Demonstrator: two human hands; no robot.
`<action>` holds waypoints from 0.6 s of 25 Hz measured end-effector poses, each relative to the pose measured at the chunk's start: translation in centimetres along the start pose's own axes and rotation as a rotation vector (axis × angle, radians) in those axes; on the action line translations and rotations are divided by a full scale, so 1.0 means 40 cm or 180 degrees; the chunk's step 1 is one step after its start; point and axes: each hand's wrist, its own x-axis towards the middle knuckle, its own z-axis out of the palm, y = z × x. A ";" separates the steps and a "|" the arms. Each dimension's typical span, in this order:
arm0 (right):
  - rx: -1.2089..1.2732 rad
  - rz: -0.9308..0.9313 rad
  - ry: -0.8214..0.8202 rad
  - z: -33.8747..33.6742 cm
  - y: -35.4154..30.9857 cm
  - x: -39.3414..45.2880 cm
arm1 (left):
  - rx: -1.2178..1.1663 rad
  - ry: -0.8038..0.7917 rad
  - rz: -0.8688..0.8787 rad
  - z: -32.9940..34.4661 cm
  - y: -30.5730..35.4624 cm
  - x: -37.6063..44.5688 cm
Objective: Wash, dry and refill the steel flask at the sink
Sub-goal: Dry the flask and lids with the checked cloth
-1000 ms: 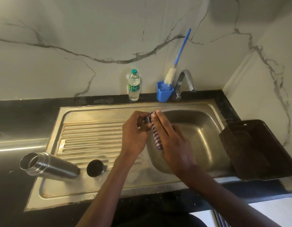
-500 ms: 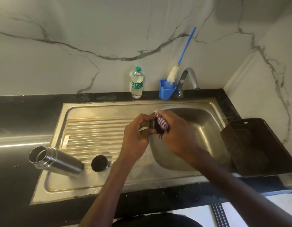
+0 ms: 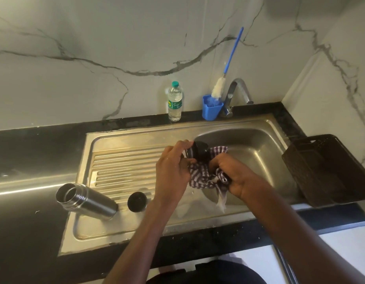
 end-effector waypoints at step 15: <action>-0.2213 -0.3959 0.1468 -0.090 0.076 0.032 | -0.3662 -0.0061 -0.3019 0.061 0.043 0.031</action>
